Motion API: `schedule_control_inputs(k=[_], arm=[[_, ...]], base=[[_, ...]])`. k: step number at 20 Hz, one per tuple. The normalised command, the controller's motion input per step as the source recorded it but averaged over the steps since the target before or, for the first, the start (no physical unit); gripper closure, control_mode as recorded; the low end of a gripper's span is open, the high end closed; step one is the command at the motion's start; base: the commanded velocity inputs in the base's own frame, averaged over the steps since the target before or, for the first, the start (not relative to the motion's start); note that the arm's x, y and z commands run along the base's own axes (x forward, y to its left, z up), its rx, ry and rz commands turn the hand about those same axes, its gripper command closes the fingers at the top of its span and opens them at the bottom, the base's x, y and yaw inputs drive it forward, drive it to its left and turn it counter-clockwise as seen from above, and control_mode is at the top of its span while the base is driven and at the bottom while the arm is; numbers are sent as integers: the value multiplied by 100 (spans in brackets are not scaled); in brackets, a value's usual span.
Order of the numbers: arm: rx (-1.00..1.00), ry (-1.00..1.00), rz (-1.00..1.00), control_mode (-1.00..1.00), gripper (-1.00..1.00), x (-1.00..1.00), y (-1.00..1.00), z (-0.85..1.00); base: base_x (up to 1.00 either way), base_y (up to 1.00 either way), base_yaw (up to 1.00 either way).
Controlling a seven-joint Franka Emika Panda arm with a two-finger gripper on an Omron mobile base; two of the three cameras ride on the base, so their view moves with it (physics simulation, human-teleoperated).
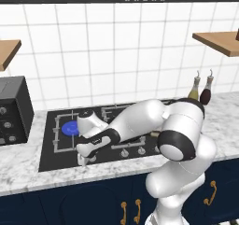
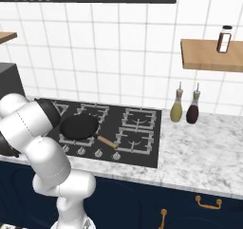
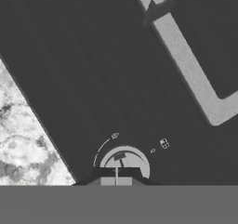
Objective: Turn off the left burner of the stove.
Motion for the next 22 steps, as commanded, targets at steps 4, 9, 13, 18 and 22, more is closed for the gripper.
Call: schedule_control_inputs(k=[4, 9, 13, 18, 22], arm=[[0, 0, -50, -100, 100, 0, -24, -64], [1, 0, -67, -100, 100, -2, -47, -68], [4, 0, -77, -100, 100, -8, -57, -67], [4, 0, -80, -100, 100, -6, -53, -65], [3, 0, -82, -100, 100, -5, -50, -62]], base=[[0, 0, 0], [0, 0, 0], [0, 0, 0], [0, 0, 0], [0, 0, 0]])
